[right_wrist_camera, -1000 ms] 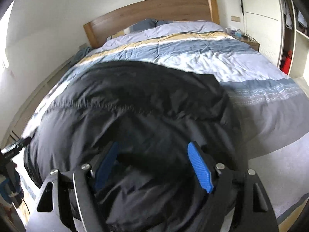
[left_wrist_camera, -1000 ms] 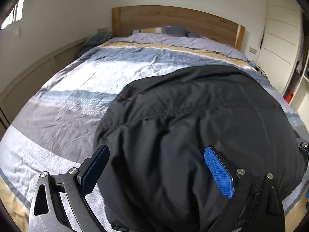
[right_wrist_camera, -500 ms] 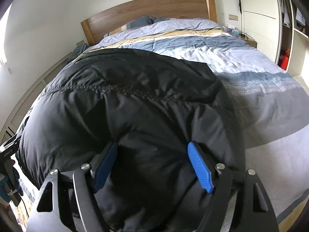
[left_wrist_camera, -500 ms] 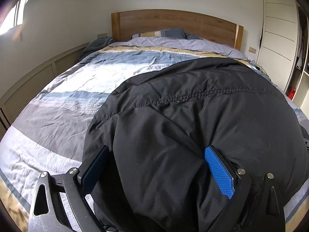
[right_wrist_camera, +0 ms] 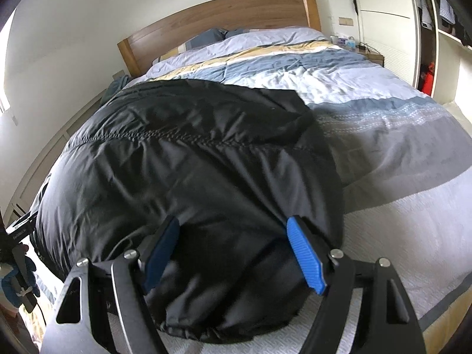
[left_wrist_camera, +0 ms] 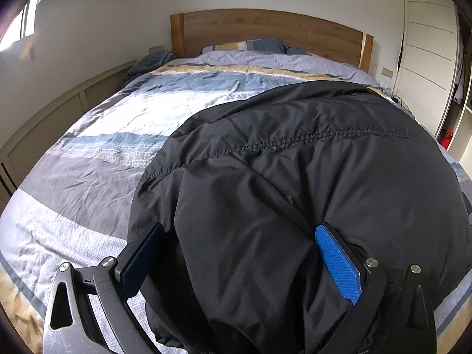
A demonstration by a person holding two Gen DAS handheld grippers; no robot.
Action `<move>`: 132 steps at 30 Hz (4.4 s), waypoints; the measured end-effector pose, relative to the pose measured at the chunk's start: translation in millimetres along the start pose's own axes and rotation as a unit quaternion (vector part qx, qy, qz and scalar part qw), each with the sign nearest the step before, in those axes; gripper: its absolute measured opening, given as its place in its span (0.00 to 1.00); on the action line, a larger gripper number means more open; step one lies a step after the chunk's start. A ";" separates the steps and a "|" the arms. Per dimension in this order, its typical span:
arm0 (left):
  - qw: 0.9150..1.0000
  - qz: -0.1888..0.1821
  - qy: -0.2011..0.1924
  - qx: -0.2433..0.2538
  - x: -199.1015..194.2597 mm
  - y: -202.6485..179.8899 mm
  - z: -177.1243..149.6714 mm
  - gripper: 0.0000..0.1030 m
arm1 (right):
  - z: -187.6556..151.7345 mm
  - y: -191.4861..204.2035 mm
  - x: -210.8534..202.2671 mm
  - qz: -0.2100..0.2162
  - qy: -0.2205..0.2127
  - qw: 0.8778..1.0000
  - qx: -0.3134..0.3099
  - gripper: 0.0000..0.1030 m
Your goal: Fold large clothes
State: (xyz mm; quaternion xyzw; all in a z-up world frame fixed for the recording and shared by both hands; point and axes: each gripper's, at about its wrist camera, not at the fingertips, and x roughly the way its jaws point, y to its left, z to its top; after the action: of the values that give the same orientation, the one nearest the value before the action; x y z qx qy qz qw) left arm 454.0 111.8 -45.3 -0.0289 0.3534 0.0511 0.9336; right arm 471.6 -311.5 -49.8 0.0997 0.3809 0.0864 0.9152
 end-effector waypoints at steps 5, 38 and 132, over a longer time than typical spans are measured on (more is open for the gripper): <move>1.000 -0.008 0.011 0.003 -6.1 5.2 2.2 0.99 | -0.7 -19.4 -21.9 -0.006 -0.013 1.000 0.020 0.72; 0.889 -0.284 0.176 -0.312 112.3 136.3 -19.6 0.99 | -10.1 -93.9 106.2 0.280 0.137 0.907 0.283 0.94; 0.995 0.033 -0.093 0.021 -350.2 -32.1 -163.6 0.99 | -192.5 142.6 -354.2 -0.091 -0.128 0.981 -0.112 0.74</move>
State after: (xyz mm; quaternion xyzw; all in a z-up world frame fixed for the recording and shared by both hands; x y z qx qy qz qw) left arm 89.3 38.9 64.9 0.0075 0.2666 0.0770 0.9607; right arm 76.2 -234.4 93.7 -0.0284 0.2562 0.0310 0.9657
